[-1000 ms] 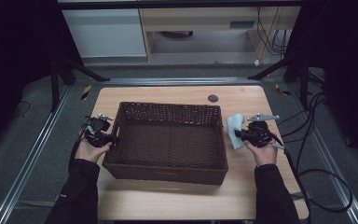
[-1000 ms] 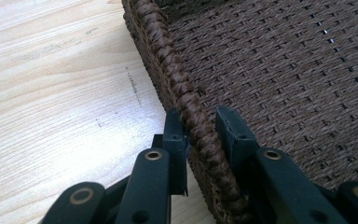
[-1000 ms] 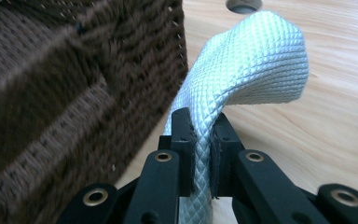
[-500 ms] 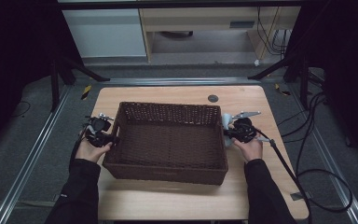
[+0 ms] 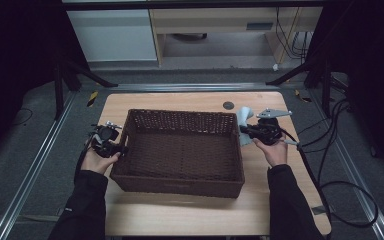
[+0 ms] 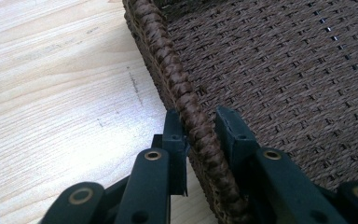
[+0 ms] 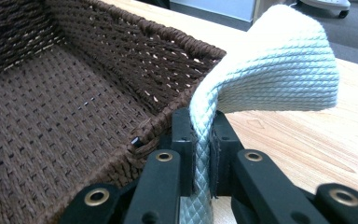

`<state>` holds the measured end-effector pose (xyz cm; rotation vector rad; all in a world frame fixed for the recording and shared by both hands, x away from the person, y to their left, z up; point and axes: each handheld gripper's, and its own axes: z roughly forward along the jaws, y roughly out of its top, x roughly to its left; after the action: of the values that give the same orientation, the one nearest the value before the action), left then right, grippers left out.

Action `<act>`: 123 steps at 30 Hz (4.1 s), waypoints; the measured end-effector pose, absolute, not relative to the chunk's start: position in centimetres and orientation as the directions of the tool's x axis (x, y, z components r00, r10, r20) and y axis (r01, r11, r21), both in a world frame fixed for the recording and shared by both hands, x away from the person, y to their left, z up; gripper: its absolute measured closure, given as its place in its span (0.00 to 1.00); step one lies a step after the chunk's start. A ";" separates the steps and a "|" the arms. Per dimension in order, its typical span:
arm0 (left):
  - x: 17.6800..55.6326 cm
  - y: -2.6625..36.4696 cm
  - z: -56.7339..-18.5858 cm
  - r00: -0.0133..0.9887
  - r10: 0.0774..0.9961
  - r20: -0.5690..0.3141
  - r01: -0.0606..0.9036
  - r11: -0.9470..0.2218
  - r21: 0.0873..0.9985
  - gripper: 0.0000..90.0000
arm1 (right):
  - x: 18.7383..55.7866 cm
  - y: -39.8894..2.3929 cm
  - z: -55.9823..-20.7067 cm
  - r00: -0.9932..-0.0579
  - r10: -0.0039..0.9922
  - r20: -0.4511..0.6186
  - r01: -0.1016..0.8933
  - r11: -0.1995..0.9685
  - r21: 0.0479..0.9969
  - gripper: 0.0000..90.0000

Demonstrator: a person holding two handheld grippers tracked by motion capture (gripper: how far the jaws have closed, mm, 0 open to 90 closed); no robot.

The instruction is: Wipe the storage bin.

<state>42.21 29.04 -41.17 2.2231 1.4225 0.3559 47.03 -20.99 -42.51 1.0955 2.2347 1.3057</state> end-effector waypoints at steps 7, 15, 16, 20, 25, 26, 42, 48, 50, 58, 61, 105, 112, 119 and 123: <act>42.6 29.2 -41.2 0.425 0.904 -0.045 0.779 -0.341 0.526 0.83 | 46.8 -20.6 -44.3 -0.664 0.741 0.101 0.482 0.321 0.815 0.93; 43.1 29.6 -41.2 0.428 0.902 -0.051 0.779 -0.340 0.527 0.83 | 46.9 -20.4 -47.2 -0.660 0.740 0.131 0.563 0.371 0.739 0.93; 43.2 29.6 -41.2 0.430 0.902 -0.050 0.778 -0.342 0.527 0.83 | 46.9 -20.3 -47.3 -0.664 0.737 0.129 0.564 0.380 0.733 0.93; 43.5 29.9 -41.2 0.424 0.904 -0.054 0.779 -0.333 0.531 0.83 | 46.7 -20.6 -46.0 -0.663 0.736 0.134 0.534 0.340 0.774 0.93; 43.7 29.9 -41.1 0.426 0.904 -0.045 0.778 -0.340 0.527 0.83 | 46.3 -21.2 -43.1 -0.668 0.733 0.125 0.456 0.271 0.847 0.93; 43.7 29.9 -41.1 0.429 0.902 -0.043 0.776 -0.344 0.528 0.83 | 46.4 -21.1 -42.7 -0.669 0.733 0.121 0.453 0.273 0.849 0.93; 43.4 29.9 -40.7 0.417 0.909 -0.014 0.772 -0.346 0.533 0.69 | 46.0 -20.2 -46.5 -0.668 0.734 0.122 0.531 0.356 0.769 0.93; 42.1 29.7 -39.7 0.439 0.898 -0.010 0.763 -0.368 0.532 0.68 | 45.2 -19.5 -47.6 -0.672 0.730 0.124 0.556 0.387 0.736 0.93; 41.8 29.7 -39.7 0.441 0.897 0.005 0.764 -0.379 0.522 0.69 | 44.8 -19.9 -46.9 -0.667 0.732 0.136 0.549 0.361 0.754 0.93; 41.5 29.7 -40.8 0.449 0.893 -0.003 0.778 -0.389 0.494 0.75 | 42.5 -21.2 -42.7 -0.687 0.714 0.134 0.443 0.266 0.856 0.93; 41.5 29.7 -40.9 0.442 0.897 -0.023 0.781 -0.373 0.500 0.81 | 42.1 -21.0 -42.7 -0.696 0.708 0.120 0.441 0.289 0.850 0.94; 43.7 29.9 -41.0 0.391 0.919 -0.055 0.789 -0.304 0.535 0.84 | 42.2 -19.9 -46.1 -0.675 0.725 0.134 0.551 0.375 0.746 0.93; 43.2 29.6 -40.8 0.392 0.920 -0.012 0.786 -0.328 0.524 0.75 | 40.8 -20.8 -42.3 -0.693 0.712 0.119 0.457 0.305 0.836 0.93; 42.2 29.4 -40.3 0.410 0.912 0.003 0.781 -0.353 0.515 0.70 | 40.5 -20.5 -43.2 -0.696 0.709 0.110 0.478 0.344 0.809 0.94; 41.8 29.4 -40.6 0.413 0.911 0.006 0.779 -0.356 0.516 0.73 | 40.0 -20.5 -44.3 -0.693 0.710 0.122 0.503 0.355 0.788 0.94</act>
<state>41.79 29.38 -40.56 2.2365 1.4399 0.4067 40.05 -20.47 -44.29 1.0877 2.3774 1.2517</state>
